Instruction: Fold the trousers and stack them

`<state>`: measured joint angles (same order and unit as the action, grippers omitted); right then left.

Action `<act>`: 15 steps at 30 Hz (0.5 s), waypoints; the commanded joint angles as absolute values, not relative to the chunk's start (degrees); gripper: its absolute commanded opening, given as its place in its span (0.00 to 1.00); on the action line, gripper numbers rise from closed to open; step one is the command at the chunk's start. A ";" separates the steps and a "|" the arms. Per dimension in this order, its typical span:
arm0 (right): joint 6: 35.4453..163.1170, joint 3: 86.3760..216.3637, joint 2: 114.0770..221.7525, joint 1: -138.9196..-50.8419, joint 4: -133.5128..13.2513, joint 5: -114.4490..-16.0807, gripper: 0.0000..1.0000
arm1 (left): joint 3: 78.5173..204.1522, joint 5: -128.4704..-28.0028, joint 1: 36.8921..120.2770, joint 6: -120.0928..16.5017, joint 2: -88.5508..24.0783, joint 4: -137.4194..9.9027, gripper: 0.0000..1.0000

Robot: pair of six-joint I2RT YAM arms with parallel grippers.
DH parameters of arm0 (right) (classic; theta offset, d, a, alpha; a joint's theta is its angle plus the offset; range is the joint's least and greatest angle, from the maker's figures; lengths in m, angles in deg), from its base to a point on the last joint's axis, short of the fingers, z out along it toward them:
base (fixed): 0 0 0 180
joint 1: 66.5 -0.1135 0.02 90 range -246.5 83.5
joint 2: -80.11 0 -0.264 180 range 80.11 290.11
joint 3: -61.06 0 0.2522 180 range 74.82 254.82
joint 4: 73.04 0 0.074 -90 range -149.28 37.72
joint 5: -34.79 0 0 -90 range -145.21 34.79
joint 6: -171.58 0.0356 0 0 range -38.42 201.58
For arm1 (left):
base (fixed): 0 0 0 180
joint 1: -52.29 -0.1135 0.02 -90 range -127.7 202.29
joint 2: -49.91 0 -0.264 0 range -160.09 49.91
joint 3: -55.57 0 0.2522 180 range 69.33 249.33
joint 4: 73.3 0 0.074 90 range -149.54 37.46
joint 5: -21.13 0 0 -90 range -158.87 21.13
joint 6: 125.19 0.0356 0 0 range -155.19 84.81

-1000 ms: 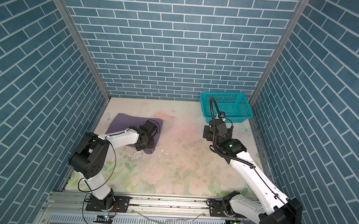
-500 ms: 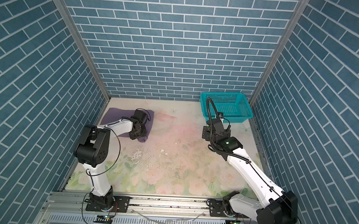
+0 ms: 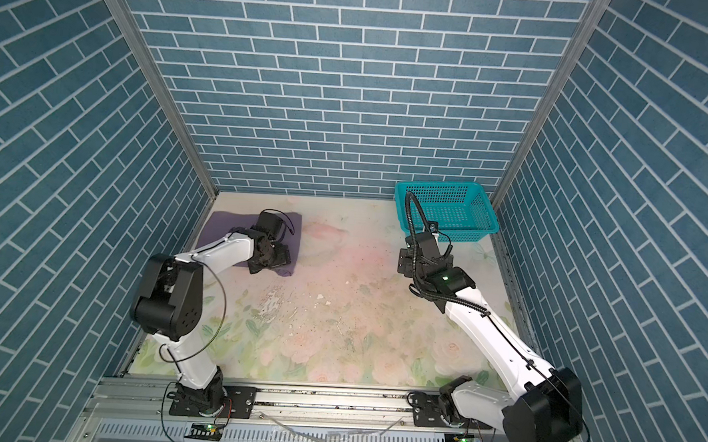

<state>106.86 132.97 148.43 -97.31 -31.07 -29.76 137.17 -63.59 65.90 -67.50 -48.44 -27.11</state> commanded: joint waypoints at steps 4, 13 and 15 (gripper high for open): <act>108.21 133.33 147.40 -97.00 -31.73 -30.65 0.95 | 131.48 -65.11 58.05 -67.35 -40.99 -25.96 0.86; 108.03 132.49 145.68 -96.73 -31.07 -29.99 0.95 | 131.78 -72.45 48.71 -68.68 -46.93 -31.62 0.87; 108.08 132.68 145.74 -96.65 -30.98 -29.89 0.95 | 133.54 -73.13 48.61 -68.71 -49.86 -32.26 0.87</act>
